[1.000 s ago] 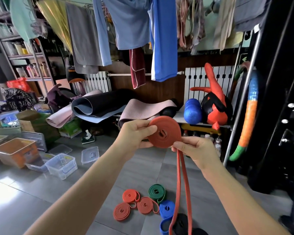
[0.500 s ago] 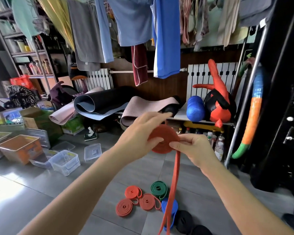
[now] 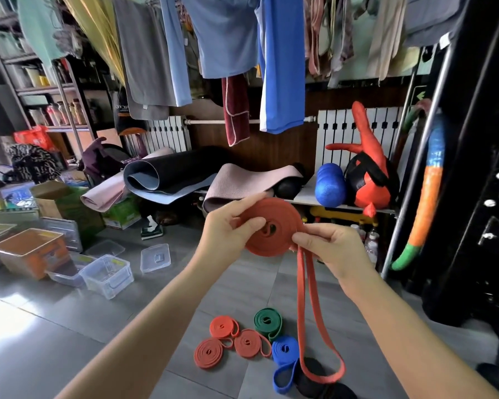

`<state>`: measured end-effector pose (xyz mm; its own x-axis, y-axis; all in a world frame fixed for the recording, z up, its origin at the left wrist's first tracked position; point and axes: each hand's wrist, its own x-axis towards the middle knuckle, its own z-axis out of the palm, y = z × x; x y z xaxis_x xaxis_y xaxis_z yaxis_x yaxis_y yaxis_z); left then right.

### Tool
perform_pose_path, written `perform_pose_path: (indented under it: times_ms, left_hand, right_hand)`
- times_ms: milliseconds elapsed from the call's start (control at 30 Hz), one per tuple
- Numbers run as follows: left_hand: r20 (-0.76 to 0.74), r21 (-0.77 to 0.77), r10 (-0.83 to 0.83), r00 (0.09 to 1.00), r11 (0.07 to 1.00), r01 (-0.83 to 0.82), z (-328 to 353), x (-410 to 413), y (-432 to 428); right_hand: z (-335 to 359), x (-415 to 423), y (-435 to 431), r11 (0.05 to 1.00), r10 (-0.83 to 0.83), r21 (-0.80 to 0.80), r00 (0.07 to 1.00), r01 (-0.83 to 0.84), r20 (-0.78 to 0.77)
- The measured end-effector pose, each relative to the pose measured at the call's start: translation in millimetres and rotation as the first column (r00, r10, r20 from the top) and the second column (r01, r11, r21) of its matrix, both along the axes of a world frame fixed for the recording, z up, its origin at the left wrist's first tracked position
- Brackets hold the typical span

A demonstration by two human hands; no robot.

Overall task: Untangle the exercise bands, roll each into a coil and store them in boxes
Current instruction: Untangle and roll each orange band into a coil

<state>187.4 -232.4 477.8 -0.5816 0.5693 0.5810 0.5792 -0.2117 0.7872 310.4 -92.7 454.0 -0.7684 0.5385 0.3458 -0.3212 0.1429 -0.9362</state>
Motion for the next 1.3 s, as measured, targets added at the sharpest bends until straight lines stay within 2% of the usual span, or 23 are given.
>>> perform_pose_path:
  times_ms: [133, 233, 333, 400, 467, 500, 567, 633, 667, 700, 800, 933, 1033, 1200, 1300]
  left_hand:
    - [0.256, 0.179, 0.047, 0.965, 0.979, -0.095, -14, 15, 14]
    - [0.429, 0.254, -0.005, 0.903, 0.960, -0.115, -28, 27, 20]
    - [0.392, 0.193, 0.010, 0.920, 0.977, -0.092, -39, 33, 21]
    - [0.236, 0.087, 0.084, 0.968, 0.990, -0.107, -36, 26, 17]
    - [-0.098, -0.074, 0.106, 0.990, 0.991, -0.114, -25, 15, 9]
    - [-0.306, -0.173, 0.064, 0.950, 0.977, -0.122, -18, 11, 5]
    - [-0.633, -0.379, -0.096, 0.768, 0.903, -0.199, -4, 5, 0]
    - [-0.772, -0.500, -0.228, 0.594, 0.795, -0.344, 5, 3, -1]
    - [-0.783, -0.521, -0.251, 0.570, 0.765, -0.378, 8, 3, -1]
    - [-0.772, -0.530, -0.250, 0.584, 0.759, -0.377, 10, 2, -2]
    - [-0.662, -0.490, -0.186, 0.726, 0.840, -0.232, 7, 0, -6]
    - [-0.509, -0.275, -0.021, 0.861, 0.951, -0.140, -2, -2, -7]
    - [-0.300, -0.125, 0.084, 0.950, 0.984, -0.126, -3, 1, -2]
    - [-0.045, 0.043, 0.161, 0.986, 0.986, -0.159, -4, 18, 15]
    - [0.063, 0.066, 0.141, 0.988, 0.987, -0.145, -6, 24, 18]
  right_hand:
    - [-4, -3, -5, 0.994, -0.020, -0.107, 0.997, 0.013, -0.068]
    - [-9, -5, -6, 0.987, -0.054, -0.155, 0.996, 0.044, -0.066]
    - [-12, -2, -2, 0.994, -0.056, -0.091, 0.998, 0.055, -0.013]
    - [-12, 1, 2, 0.999, -0.045, 0.011, 0.999, 0.045, 0.026]
    - [-11, 2, 5, 0.996, -0.027, 0.086, 0.998, 0.022, 0.058]
    - [-11, 2, 5, 0.994, -0.007, 0.110, 0.997, -0.001, 0.075]
    - [-8, -1, 3, 0.987, 0.031, 0.154, 0.993, -0.048, 0.110]
    - [-7, -3, 1, 0.981, 0.040, 0.182, 0.991, -0.063, 0.127]
    - [-7, -4, 0, 0.981, 0.042, 0.182, 0.991, -0.065, 0.125]
    - [-7, -4, -2, 0.983, 0.048, 0.168, 0.992, -0.068, 0.117]
    - [-6, -1, -2, 0.991, 0.062, 0.110, 0.995, -0.071, 0.080]
    - [-4, 6, 2, 0.995, 0.044, 0.085, 0.997, -0.050, 0.069]
    - [-6, 9, 5, 0.998, 0.013, 0.066, 0.999, -0.016, 0.048]
    - [-8, 7, 4, 0.996, 0.011, -0.087, 1.000, -0.012, -0.017]
    - [-6, 9, 6, 0.989, 0.007, -0.147, 1.000, -0.011, -0.030]
